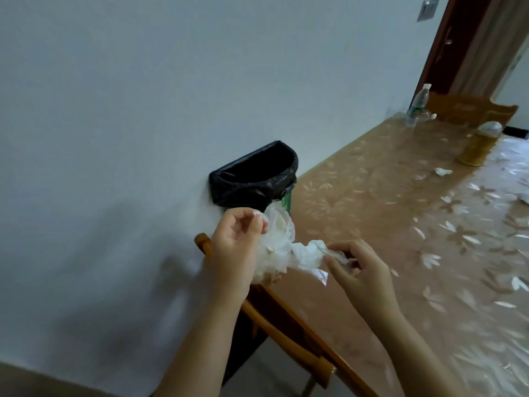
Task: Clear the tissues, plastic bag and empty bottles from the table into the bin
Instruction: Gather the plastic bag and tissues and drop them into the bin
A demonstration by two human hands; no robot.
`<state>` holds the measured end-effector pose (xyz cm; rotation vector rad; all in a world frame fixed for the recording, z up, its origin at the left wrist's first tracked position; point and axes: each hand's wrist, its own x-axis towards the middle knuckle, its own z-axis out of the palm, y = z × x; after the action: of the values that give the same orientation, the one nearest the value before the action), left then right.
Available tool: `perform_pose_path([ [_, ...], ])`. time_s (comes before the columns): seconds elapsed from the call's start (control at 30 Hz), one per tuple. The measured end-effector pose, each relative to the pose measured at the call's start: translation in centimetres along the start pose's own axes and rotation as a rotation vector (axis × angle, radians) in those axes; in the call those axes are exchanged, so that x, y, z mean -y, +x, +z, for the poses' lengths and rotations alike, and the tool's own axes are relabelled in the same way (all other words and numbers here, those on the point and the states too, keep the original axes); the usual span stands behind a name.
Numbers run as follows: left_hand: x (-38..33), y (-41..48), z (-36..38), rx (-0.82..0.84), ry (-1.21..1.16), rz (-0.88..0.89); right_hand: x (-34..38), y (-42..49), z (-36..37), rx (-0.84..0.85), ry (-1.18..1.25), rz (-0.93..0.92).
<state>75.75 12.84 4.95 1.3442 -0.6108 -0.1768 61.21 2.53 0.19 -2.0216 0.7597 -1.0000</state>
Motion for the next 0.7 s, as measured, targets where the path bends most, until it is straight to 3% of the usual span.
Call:
perform_pose_path([
  [0.33,0.7,5.6,-9.5,-0.037,0.009,-0.046,4.6,1.6,8.9,0.043,-0.022,-0.002],
  [0.7,1.8,15.5,-10.3,0.075,-0.057,0.009,3.8,8.7,14.6,-0.066,-0.010,-0.013],
])
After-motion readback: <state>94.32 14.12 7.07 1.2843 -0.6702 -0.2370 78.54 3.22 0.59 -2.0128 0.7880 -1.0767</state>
